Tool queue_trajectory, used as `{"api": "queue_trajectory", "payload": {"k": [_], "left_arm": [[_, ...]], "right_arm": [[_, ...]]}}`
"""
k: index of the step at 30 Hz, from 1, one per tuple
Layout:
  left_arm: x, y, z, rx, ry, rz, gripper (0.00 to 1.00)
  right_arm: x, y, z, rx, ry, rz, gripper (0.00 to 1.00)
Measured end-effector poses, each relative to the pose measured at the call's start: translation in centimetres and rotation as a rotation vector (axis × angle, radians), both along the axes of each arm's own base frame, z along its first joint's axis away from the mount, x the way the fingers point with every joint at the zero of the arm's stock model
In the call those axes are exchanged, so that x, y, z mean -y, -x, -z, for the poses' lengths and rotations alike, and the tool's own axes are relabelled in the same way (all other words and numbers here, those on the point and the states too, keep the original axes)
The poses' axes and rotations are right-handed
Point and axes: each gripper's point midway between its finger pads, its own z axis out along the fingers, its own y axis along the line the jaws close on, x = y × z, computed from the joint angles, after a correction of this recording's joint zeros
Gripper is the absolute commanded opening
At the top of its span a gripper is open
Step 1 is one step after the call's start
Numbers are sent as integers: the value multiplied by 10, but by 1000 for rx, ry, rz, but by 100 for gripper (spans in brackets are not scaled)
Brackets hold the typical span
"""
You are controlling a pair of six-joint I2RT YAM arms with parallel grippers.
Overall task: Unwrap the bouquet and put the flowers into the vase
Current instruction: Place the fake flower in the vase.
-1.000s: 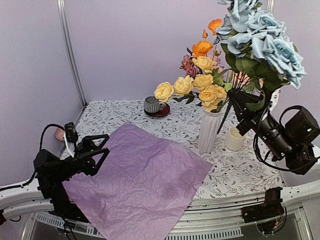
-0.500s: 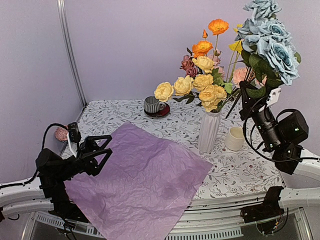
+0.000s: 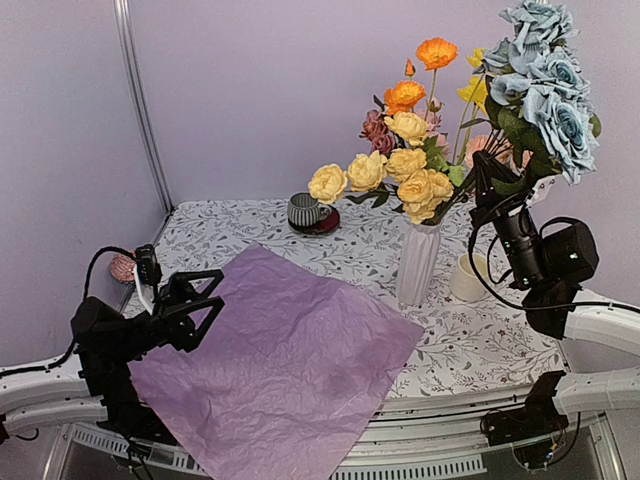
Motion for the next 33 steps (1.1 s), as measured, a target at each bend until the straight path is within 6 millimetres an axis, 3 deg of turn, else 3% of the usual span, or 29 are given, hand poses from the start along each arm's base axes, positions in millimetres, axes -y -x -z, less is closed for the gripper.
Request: {"api": "queue_trajectory", "payload": {"k": [8, 16, 33], "left_arm": [[-2, 2, -3, 8, 10, -1, 91], [-1, 1, -2, 7, 2, -2, 91], [12, -12, 17, -55, -68, -12, 89]], "right_arm": [[-2, -23, 16, -24, 15, 12, 2], [-3, -45, 60, -125, 28, -1, 2], [-18, -70, 118, -301, 36, -45, 4]]}}
